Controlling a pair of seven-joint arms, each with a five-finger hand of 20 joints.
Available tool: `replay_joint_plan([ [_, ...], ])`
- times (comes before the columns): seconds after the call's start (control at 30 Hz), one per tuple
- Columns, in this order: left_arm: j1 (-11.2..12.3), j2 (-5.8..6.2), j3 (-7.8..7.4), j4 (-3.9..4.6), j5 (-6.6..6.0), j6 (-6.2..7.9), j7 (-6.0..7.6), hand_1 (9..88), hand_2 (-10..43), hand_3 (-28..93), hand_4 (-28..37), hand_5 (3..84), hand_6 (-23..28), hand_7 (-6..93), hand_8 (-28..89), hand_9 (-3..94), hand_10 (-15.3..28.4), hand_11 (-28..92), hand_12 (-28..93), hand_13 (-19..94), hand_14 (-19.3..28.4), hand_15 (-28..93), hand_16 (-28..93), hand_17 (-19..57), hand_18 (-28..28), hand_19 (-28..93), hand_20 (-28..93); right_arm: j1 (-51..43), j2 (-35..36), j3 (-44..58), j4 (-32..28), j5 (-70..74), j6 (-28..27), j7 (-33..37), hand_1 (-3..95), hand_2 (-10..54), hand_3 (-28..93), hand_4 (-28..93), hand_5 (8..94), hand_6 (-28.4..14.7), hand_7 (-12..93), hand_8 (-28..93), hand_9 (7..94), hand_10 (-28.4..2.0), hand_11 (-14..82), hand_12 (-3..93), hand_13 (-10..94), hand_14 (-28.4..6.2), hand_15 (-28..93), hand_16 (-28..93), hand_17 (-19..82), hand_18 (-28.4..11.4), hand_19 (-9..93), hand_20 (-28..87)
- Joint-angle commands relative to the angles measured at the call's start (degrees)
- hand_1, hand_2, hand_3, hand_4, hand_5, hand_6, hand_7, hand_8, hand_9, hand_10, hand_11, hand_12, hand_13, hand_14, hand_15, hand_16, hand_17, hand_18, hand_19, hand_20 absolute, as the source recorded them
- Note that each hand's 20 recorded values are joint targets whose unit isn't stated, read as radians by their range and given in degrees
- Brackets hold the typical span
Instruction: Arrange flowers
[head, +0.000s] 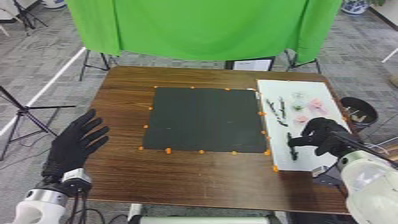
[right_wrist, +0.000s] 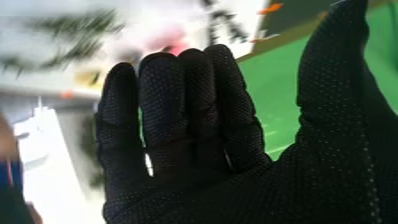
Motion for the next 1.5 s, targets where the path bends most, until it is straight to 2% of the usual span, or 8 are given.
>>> replay_joint_plan([
  [0.03, 0.53, -0.27, -0.3, -0.15, -0.24, -0.06, 0.03, 25.3, -6.4, 68, -28.3, 27.9, 4.4, 19.7, -11, 23.5, 11.6, 20, 17, 18, 16.3, 34, -1, -8.9, 20.0, 40, 11, 0.0, 0.8, -1.71, 0.23, -7.72, 0.55, 1.34, 29.7, -9.5, 51, -28, 47.4, -3.2, 45, -18, 47.1, -15.5, 56.9, 42.5, 47, -14.8, 76, 29, 20, -21.5, 71, 40],
  [0.13, 0.75, -0.28, -0.38, -0.22, -0.23, -0.14, 0.0, 25.4, -6.4, 68, -28.3, 28.0, 4.4, 19.7, -11, 23.7, 11.6, 20, 17, 18, 16.3, 34, -1, -8.8, 20.1, 40, 11, -0.05, 1.04, -2.58, 0.56, -8.61, -0.45, 1.43, 26.1, -9.5, 57, -28, 47.4, -3.2, 45, -18, 47.2, -15.5, 56.8, 42.6, 47, -14.7, 77, 29, 20, -21.7, 72, 40],
  [0.43, 0.15, 0.0, 0.0, 0.17, -0.25, -0.58, -0.3, 25.4, -6.1, 68, -28.3, 27.8, 4.4, 19.7, -11, 23.6, 11.6, 20, 17, 18, 16.3, 33, -1, -8.9, 20.0, 40, 11, -0.51, 1.31, -4.94, 1.99, -10.1, -1.41, 1.93, 24.8, -9.5, 60, -28, 48.9, -2.6, 45, -18, 48.8, -15.0, 57.7, 42.1, 48, -14.6, 77, 29, 19, -22.0, 73, 41],
  [1.07, -0.12, 0.24, 0.34, 0.4, -0.34, -0.96, -0.74, 25.3, -5.9, 68, -28.3, 27.9, 4.4, 19.7, -11, 23.6, 11.6, 20, 17, 18, 16.3, 34, -1, -9.0, 20.1, 40, 11, 0.14, 0.99, -8.57, 5.32, -11.78, -1.7, 2.31, 21.3, -9.5, 66, -28, 49.7, -2.4, 46, -18, 49.7, -14.6, 58.8, 44.0, 49, -14.6, 79, 31, 19, -22.0, 74, 42],
  [1.5, -0.07, 0.05, 0.3, 0.38, -0.32, -1.04, -0.65, 25.2, -5.9, 68, -28.3, 28.2, 4.5, 19.6, -11, 23.8, 11.6, 20, 17, 18, 16.4, 33, -1, -8.9, 20.2, 40, 11, 0.99, 1.13, -12.75, 8.56, -14.15, 0.61, 2.01, 30.6, -9.5, 70, -28, 51.7, -1.3, 54, -20, 54.4, -12.9, 66.4, 53.7, 53, -12.9, 84, 36, 22, -21.2, 76, 42],
])
